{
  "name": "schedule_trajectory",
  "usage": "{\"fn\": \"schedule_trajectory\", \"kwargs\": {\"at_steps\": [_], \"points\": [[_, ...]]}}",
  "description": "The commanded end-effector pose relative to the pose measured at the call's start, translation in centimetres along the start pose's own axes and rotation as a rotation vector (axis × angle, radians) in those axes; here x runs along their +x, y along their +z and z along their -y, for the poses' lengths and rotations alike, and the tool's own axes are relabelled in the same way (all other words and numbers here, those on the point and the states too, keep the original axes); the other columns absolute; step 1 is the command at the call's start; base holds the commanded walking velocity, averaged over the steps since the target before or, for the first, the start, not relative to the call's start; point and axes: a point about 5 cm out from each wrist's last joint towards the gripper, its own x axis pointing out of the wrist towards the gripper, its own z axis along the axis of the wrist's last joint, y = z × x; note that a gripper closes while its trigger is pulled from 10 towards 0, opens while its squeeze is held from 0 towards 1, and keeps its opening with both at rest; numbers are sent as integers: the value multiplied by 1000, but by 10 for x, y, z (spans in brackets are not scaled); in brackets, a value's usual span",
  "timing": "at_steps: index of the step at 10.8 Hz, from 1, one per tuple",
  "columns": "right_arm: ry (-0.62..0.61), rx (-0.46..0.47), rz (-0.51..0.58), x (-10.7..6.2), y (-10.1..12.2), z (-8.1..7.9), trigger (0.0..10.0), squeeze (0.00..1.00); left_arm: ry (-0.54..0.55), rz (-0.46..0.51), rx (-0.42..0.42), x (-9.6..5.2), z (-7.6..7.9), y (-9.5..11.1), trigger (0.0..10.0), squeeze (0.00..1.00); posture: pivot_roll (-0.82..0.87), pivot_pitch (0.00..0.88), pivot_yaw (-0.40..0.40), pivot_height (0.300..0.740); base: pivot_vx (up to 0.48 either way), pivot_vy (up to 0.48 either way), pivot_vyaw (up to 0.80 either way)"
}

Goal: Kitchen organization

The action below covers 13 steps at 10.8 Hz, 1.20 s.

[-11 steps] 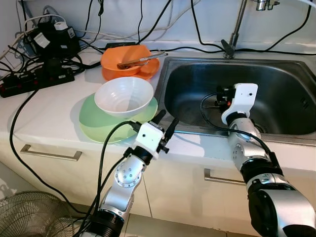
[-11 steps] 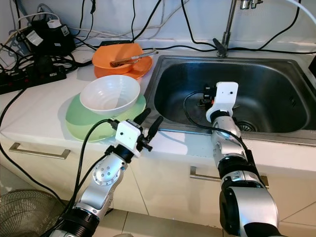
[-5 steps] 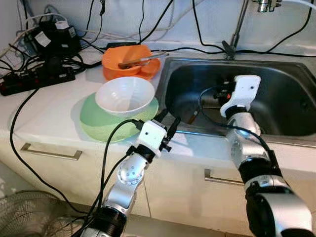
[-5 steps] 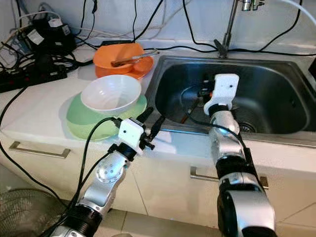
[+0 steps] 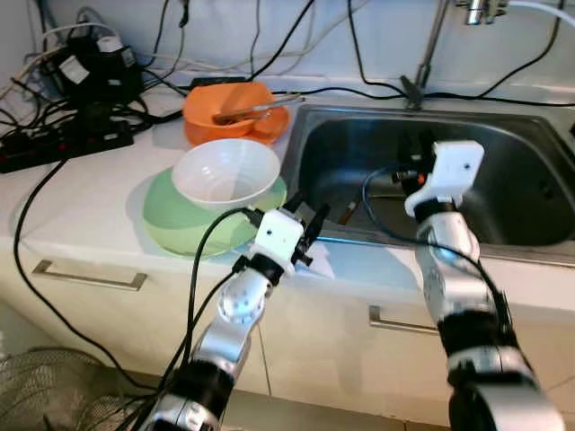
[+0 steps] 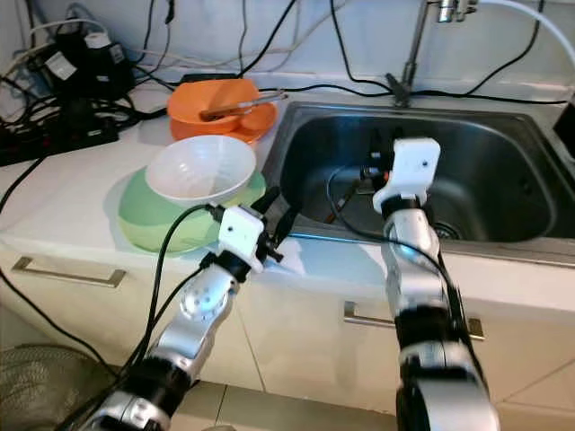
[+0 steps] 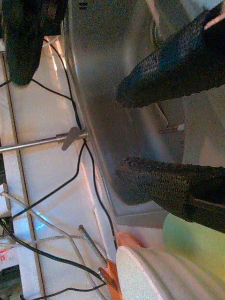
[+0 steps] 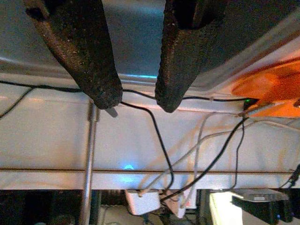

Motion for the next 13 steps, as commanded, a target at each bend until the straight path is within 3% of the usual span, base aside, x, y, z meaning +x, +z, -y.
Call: {"fn": "schedule_trajectory", "kwargs": {"at_steps": [1,5,13], "points": [[-10,-9,-7,-3,-1,-1,10000,0,23,-15,2,1,-6,-3,10000,0,-27,0,47,740,0,0,0],[-65,-55,0,-19,-1,3,10000,0,48,-9,4,10,-15,-3,10000,0,-43,0,46,740,0,0,0],[-37,-72,-45,-34,-13,-15,10000,0,62,6,-14,13,-13,-6,10000,0,-49,0,44,740,0,0,0]]}}
